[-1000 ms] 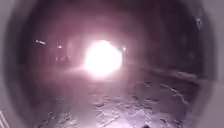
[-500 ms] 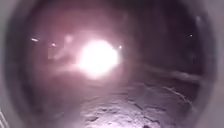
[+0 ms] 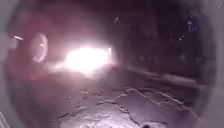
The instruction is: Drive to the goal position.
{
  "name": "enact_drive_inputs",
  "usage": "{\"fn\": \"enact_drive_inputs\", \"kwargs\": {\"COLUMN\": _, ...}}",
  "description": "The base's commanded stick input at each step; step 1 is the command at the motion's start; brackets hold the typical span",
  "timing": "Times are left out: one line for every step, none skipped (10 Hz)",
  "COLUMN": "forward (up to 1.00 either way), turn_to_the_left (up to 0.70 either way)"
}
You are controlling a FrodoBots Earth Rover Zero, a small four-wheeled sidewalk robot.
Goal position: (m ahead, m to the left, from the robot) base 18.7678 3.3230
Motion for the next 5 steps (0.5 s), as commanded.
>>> {"fn": "enact_drive_inputs", "kwargs": {"forward": 0.70, "turn_to_the_left": 0.00}}
{"fn": "enact_drive_inputs", "kwargs": {"forward": 0.70, "turn_to_the_left": 0.00}}
{"fn": "enact_drive_inputs", "kwargs": {"forward": 0.70, "turn_to_the_left": 0.00}}
{"fn": "enact_drive_inputs", "kwargs": {"forward": 0.70, "turn_to_the_left": 0.00}}
{"fn": "enact_drive_inputs", "kwargs": {"forward": 0.70, "turn_to_the_left": 0.00}}
